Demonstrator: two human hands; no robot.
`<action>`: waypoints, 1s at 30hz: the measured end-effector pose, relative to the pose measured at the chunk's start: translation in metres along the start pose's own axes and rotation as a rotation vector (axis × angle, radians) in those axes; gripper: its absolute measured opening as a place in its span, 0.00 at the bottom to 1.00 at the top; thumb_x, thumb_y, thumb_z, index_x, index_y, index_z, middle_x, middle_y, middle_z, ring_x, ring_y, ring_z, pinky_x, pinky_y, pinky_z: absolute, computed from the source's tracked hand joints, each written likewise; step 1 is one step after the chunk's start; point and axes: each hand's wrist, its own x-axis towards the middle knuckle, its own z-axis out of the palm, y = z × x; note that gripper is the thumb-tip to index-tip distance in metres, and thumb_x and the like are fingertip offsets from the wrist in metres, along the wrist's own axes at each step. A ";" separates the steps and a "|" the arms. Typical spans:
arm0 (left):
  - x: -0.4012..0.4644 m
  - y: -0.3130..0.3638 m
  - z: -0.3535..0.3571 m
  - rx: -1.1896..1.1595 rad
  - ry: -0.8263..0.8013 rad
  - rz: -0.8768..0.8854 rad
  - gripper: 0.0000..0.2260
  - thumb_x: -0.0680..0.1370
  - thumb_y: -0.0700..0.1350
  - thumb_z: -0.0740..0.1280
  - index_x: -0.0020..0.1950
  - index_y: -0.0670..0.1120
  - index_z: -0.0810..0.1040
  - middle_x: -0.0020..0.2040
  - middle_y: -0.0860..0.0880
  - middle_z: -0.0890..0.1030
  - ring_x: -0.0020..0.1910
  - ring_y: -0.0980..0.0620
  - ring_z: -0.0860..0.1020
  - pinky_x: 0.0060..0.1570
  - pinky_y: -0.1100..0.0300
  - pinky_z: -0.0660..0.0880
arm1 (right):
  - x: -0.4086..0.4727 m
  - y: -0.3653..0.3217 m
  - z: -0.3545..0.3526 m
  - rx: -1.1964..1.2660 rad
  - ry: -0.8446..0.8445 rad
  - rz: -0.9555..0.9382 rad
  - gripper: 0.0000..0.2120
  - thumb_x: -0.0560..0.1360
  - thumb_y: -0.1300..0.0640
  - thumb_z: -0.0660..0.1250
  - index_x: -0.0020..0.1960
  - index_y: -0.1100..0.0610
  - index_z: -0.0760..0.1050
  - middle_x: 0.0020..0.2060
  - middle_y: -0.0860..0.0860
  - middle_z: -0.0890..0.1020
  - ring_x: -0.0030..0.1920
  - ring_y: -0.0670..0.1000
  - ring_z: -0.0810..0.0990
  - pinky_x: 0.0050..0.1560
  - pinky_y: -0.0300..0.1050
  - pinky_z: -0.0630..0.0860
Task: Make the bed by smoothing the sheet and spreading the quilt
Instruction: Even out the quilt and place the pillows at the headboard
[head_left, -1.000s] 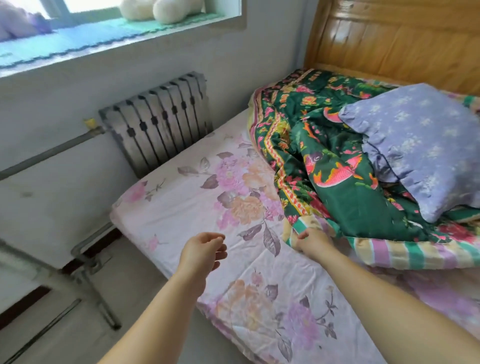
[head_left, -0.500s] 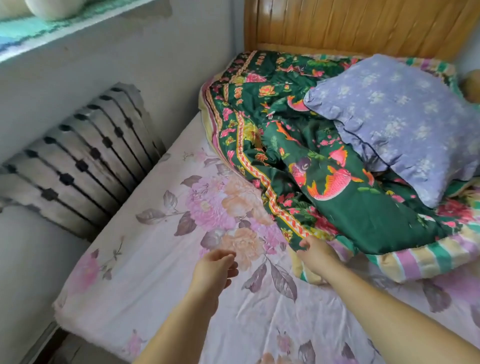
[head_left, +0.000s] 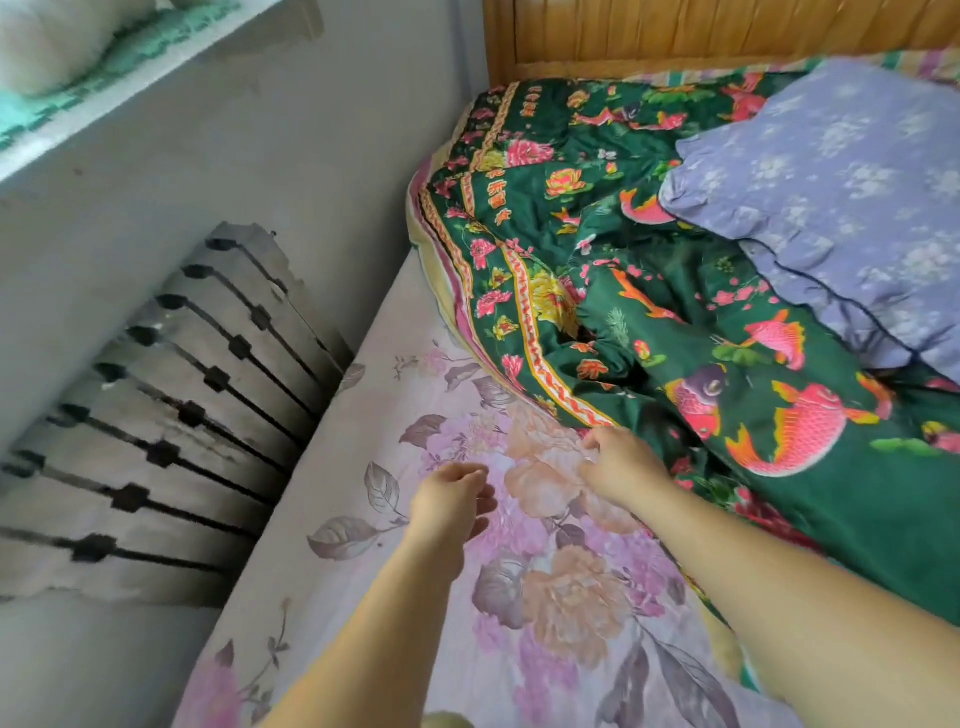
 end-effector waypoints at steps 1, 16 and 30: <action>0.020 0.008 0.003 -0.001 -0.016 -0.005 0.05 0.79 0.39 0.61 0.48 0.44 0.77 0.39 0.46 0.78 0.36 0.50 0.76 0.39 0.59 0.73 | 0.014 -0.010 0.000 0.023 0.004 0.000 0.18 0.73 0.55 0.66 0.62 0.53 0.72 0.62 0.53 0.74 0.60 0.56 0.75 0.55 0.44 0.72; 0.312 0.037 0.072 0.107 -0.175 -0.163 0.21 0.78 0.54 0.64 0.65 0.43 0.70 0.55 0.45 0.76 0.47 0.48 0.77 0.50 0.51 0.79 | 0.254 -0.030 0.074 -0.024 -0.280 0.168 0.62 0.61 0.47 0.79 0.75 0.37 0.33 0.77 0.53 0.40 0.74 0.59 0.62 0.68 0.51 0.68; 0.322 -0.037 0.090 -0.142 -0.310 -0.360 0.22 0.76 0.64 0.60 0.39 0.46 0.75 0.31 0.48 0.76 0.30 0.49 0.72 0.42 0.57 0.74 | 0.250 -0.007 0.107 0.130 -0.161 0.204 0.25 0.69 0.56 0.71 0.64 0.44 0.72 0.53 0.51 0.83 0.54 0.55 0.81 0.57 0.47 0.76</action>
